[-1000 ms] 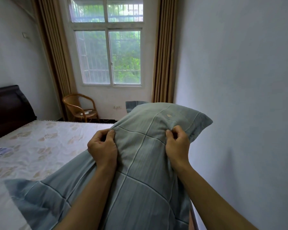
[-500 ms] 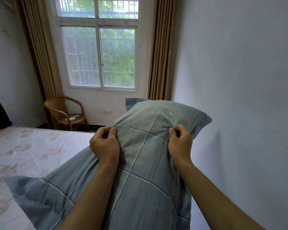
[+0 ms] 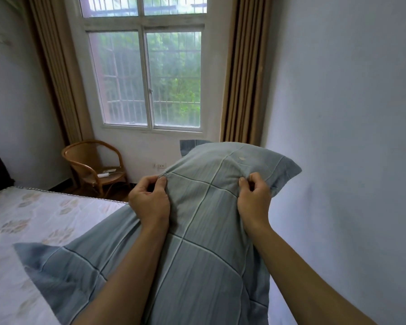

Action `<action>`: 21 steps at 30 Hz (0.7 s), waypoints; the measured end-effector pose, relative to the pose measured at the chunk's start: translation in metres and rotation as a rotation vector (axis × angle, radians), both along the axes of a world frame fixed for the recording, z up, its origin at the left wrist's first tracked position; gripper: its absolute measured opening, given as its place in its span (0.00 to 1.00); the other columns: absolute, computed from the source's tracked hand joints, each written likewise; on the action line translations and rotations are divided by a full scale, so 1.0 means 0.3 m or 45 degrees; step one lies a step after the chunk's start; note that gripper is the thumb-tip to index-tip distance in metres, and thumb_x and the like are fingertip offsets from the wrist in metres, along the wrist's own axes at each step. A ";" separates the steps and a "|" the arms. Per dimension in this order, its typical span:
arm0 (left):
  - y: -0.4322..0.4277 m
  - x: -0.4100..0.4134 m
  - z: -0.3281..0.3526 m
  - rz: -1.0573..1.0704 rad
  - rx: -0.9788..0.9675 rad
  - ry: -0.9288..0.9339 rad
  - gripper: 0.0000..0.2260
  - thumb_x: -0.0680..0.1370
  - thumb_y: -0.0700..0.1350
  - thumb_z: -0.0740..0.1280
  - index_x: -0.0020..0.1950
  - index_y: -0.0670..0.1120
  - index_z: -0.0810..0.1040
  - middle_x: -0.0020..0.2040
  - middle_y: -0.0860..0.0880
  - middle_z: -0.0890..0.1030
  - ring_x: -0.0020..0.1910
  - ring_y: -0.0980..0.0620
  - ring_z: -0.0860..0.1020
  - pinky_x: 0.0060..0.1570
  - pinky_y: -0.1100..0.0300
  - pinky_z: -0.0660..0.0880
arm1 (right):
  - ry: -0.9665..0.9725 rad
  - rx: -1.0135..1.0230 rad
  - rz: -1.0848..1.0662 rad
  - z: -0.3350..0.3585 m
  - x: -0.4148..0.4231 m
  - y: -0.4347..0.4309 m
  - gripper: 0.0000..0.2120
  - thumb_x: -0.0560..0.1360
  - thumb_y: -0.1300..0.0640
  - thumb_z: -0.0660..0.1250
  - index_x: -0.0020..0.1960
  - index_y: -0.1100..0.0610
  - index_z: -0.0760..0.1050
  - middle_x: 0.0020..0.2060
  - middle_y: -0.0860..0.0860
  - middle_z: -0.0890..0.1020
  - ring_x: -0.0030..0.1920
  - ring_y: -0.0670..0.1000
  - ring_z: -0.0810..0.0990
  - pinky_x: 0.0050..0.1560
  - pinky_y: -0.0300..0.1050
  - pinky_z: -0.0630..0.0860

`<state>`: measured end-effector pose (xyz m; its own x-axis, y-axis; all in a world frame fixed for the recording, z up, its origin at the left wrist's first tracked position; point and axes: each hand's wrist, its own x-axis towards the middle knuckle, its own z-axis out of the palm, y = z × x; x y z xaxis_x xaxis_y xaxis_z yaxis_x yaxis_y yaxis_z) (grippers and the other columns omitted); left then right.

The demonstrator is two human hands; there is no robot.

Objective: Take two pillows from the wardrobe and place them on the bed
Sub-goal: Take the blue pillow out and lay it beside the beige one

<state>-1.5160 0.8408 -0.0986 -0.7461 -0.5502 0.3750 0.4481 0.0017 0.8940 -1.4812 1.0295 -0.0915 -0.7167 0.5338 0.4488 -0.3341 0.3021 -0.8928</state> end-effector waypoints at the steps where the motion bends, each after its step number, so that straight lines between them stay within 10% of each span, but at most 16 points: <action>1: 0.031 -0.071 0.011 0.012 0.004 0.002 0.09 0.74 0.40 0.72 0.37 0.53 0.81 0.35 0.55 0.82 0.32 0.65 0.76 0.37 0.74 0.72 | 0.002 0.001 0.010 0.013 -0.079 0.031 0.14 0.81 0.58 0.62 0.37 0.52 0.67 0.32 0.49 0.72 0.34 0.47 0.69 0.39 0.41 0.70; 21: 0.358 -1.684 -0.012 0.147 0.026 -0.068 0.03 0.74 0.41 0.71 0.41 0.47 0.83 0.35 0.55 0.82 0.32 0.66 0.76 0.39 0.66 0.73 | 0.032 0.032 0.081 0.001 -1.728 0.365 0.18 0.80 0.62 0.63 0.34 0.53 0.62 0.29 0.48 0.66 0.27 0.40 0.64 0.30 0.30 0.65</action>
